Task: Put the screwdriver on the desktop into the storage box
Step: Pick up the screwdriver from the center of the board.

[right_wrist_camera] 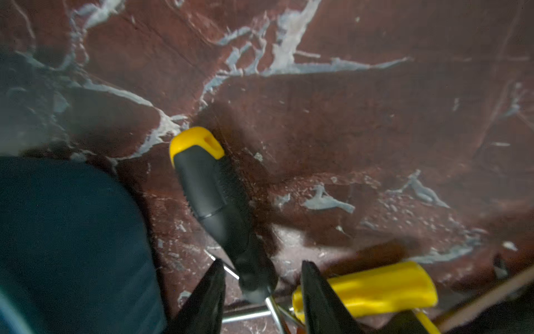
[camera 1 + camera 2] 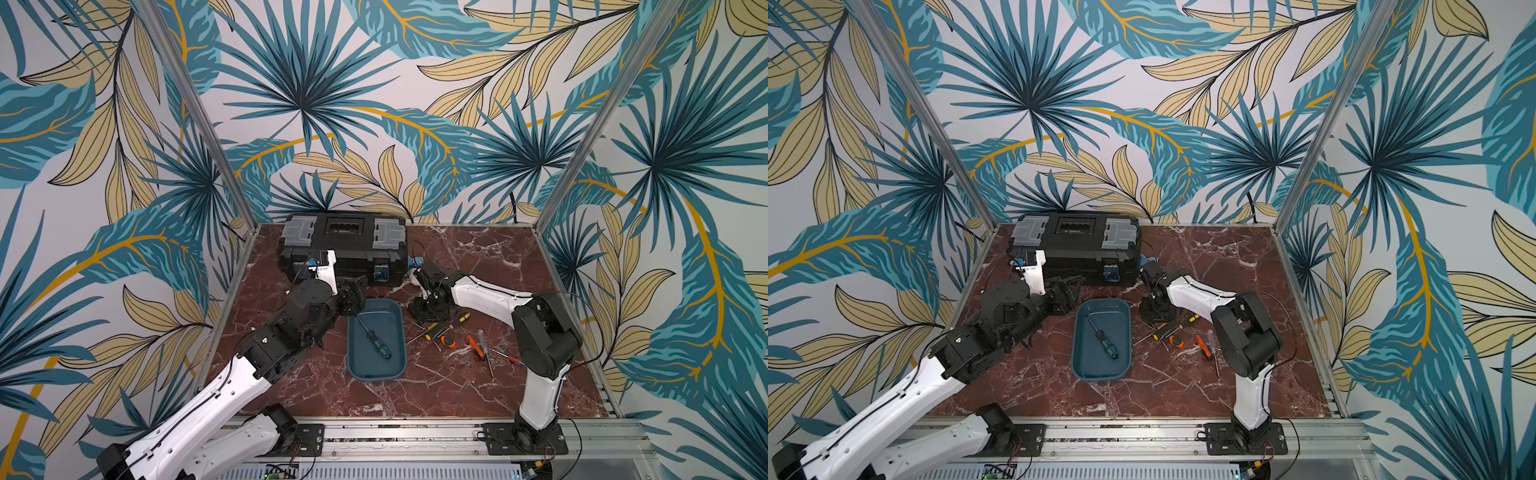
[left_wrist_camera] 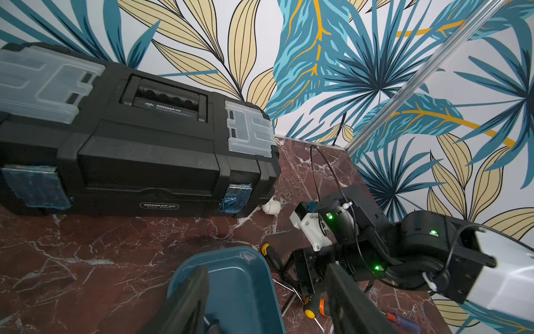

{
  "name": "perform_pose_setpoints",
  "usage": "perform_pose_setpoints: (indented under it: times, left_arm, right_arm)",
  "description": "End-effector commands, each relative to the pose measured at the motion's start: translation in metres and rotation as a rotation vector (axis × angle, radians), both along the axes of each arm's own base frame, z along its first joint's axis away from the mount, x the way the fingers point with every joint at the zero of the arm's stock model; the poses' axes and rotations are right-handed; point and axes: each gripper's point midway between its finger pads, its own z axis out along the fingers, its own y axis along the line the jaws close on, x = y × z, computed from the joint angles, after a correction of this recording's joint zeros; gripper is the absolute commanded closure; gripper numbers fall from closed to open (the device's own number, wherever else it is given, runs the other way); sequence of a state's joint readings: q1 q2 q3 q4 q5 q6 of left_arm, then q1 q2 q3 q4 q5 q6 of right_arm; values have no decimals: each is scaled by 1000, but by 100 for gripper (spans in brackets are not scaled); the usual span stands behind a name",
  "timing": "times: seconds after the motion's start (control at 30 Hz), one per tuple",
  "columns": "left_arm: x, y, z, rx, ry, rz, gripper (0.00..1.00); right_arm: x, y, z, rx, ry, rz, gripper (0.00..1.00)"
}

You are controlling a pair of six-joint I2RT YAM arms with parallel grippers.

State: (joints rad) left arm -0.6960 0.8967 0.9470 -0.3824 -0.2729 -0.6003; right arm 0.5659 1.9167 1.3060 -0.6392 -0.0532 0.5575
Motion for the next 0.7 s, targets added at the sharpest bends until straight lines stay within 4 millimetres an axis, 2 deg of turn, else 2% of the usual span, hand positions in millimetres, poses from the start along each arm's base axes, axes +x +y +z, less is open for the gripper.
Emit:
perform_pose_setpoints:
  times: [0.0, 0.23, 0.4, 0.5, 0.67]
  left_arm:
    - [0, 5, -11, -12, 20, 26, 32]
    - [-1, 4, -21, -22, 47, 22, 33]
    - [-2, 3, -32, -32, 75, 28, 33]
    - [-1, 2, -37, -40, 87, 32, 33]
    - [0, -1, -37, -62, 89, 25, 32]
  right_arm:
    - [2, 1, -1, -19, -3, 27, 59]
    - [-3, -1, -19, -28, 22, 39, 74]
    - [-3, -7, -19, -47, -2, 44, 85]
    - [-2, -4, -10, -18, -36, 62, 89]
    - [0, -2, 26, 32, -142, 87, 96]
